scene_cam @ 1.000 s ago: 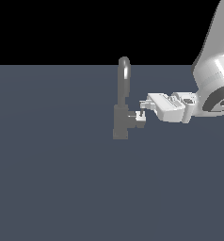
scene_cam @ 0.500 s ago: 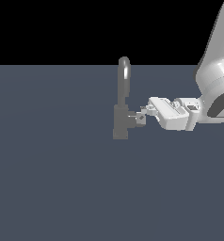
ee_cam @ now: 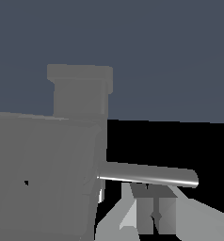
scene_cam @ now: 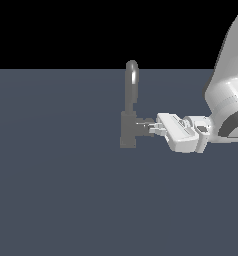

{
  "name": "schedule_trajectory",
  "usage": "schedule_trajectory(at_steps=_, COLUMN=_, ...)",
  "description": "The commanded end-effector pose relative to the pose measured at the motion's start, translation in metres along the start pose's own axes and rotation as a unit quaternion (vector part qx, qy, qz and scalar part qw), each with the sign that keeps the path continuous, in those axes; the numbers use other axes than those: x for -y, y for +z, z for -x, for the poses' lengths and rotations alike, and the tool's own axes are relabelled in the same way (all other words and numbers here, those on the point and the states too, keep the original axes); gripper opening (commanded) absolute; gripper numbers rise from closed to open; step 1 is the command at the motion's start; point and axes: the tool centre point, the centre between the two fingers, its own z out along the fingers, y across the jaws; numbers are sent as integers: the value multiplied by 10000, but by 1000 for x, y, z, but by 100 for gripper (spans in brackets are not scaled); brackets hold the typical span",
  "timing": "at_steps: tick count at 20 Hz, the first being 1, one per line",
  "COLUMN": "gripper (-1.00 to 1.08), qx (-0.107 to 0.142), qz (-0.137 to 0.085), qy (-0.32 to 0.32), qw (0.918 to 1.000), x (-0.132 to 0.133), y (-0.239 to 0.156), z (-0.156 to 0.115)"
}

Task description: Turn on the faucet by rotating a designated handle.

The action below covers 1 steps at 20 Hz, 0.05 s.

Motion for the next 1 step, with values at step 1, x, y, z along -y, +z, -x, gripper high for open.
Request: schedule_trajectory(at_steps=1, gripper=-100, qx=3, qz=-34, qy=228, qw=9997, x=-16, y=0, z=-32)
